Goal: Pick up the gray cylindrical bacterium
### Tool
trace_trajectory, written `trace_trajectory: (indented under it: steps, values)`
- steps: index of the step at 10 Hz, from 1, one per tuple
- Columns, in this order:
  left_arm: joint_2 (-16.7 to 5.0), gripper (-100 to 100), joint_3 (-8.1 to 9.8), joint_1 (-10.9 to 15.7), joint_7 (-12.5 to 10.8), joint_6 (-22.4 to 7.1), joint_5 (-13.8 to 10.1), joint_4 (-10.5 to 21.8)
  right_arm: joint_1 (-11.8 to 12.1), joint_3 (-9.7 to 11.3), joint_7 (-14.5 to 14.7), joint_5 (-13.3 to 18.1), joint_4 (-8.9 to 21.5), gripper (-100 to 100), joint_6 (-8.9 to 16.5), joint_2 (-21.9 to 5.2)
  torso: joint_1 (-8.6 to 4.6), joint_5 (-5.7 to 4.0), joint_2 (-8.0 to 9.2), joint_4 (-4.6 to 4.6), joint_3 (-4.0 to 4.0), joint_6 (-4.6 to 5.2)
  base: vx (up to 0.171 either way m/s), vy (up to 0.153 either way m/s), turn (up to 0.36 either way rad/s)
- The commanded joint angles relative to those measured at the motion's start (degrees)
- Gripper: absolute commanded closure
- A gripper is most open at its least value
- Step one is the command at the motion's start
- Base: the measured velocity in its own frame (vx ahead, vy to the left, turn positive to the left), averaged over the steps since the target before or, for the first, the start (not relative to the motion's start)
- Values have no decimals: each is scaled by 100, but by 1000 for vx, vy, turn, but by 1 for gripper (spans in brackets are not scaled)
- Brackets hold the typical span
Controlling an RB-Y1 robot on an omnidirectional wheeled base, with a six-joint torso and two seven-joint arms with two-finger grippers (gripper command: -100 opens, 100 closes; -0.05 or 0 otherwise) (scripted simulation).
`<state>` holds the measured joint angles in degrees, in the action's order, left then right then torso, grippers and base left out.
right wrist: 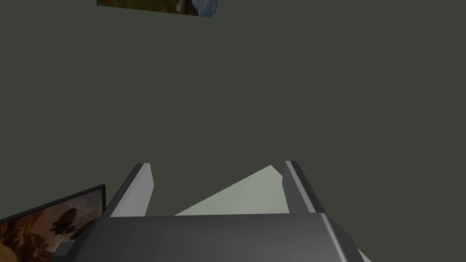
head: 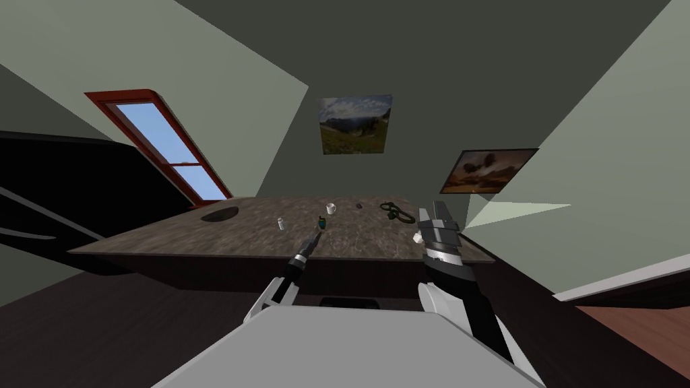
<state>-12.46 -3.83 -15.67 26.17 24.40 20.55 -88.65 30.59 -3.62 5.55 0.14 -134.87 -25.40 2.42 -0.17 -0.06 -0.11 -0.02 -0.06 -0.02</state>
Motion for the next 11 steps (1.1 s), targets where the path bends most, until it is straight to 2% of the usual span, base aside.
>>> trace_trajectory:
  steps: [1, 2, 3, 4, 5, 6, 7, 8, 9, 10, 11]
  values:
    - [0, 0, 0, 0, 0, 0, 0, 0, 0, 0, 0, 0, 0, 0, 0, 0, 0, 0, 0, 0, 0, 0, 4, -8, 1]
    - [-43, -100, 133, 287, -63, 130, 71, 285, 0, 0, 0, 0, 0, 0, 0, 0, 12, 3, 7, 2, 4, 0, -47, -30, -13]
    - [-43, -100, 133, 396, -63, 130, 71, 486, -1, 0, 0, 0, 0, 0, 0, 0, 9, 3, 22, 5, 12, 1, -63, -35, -4]
    - [-86, -100, 266, 618, -127, 260, 142, 679, -1, 0, 0, 0, 0, 0, 0, 0, 7, 2, 30, 7, 17, 1, -84, -45, -10]
    - [-86, -100, 266, 791, -127, 260, 142, 877, -1, 0, 0, 0, 0, 0, 0, 0, 3, 1, 39, 8, 22, 1, -69, -27, -2]
    - [-86, -100, 266, 791, -127, 260, 142, 1004, -1, 0, 0, 0, 0, 0, 0, 0, 8, 2, 36, 9, 21, 1, -25, -2, -2]
    - [-130, -100, 400, 1049, -190, 389, 214, 1196, -1, 0, 0, 0, 0, 0, 0, 0, 17, 4, 26, 6, 16, -1, -43, -10, -10]
    - [-130, -100, 400, 1187, -190, 389, 214, 1356, -1, 0, 0, 0, 0, 0, 0, 0, 16, 4, 27, 6, 16, 0, -46, -22, -6]
    - [-130, -100, 400, 1187, -190, 389, 214, 1507, -1, 0, 0, 0, 0, 0, 0, 0, 12, 4, 27, 6, 16, 0, -26, -16, 2]
    - [-174, -100, 533, 1474, -254, 518, 285, 1750, -1, 0, 0, 0, 0, 0, 0, 0, 13, 4, 23, 5, 14, 0, -52, -27, -10]
    - [-174, -100, 533, 1582, -254, 518, 285, 1981, -1, 0, 0, 0, 0, 0, 0, 0, 10, 3, 28, 6, 16, 0, -62, -23, -7]
